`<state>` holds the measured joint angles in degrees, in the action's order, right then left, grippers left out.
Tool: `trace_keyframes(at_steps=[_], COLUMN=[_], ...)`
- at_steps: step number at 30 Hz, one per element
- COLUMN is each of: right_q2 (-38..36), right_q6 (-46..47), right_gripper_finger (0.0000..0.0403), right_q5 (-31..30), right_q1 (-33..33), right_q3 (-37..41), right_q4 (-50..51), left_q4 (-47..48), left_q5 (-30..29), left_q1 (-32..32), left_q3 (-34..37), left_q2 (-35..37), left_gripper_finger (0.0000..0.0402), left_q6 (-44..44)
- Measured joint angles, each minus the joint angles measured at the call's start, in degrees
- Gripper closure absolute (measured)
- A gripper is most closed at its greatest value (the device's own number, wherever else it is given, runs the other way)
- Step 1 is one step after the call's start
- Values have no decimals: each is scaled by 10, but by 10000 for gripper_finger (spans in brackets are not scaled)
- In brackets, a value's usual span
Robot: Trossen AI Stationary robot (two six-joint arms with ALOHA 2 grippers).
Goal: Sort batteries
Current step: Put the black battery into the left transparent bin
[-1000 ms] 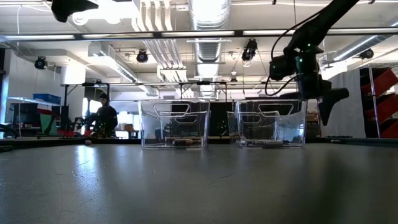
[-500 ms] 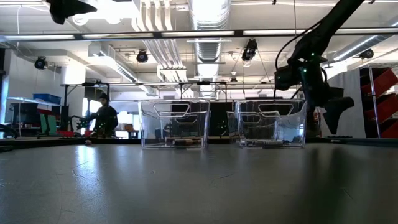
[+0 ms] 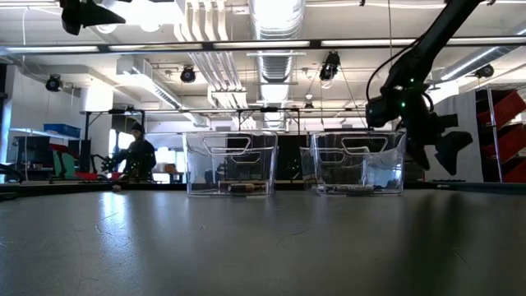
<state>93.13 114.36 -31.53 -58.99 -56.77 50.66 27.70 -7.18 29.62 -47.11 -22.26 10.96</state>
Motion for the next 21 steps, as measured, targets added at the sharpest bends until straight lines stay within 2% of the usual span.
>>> trace_keyframes(at_steps=[5,15,21], right_q2=[8,8,9], right_q6=[-1,-7,-12], right_gripper_finger=[44,44,67], right_q5=[-20,-18,-25], right_q1=[-12,-13,-13], right_q3=[-1,-2,-2], right_q4=[-29,-27,-25], left_q4=[4,9,13], left_q5=[-2,-14,-15], left_q1=[0,0,0], left_q3=[0,0,13], left_q2=[0,-2,-2], left_gripper_finger=[129,129,129], left_q6=[3,6,-2])
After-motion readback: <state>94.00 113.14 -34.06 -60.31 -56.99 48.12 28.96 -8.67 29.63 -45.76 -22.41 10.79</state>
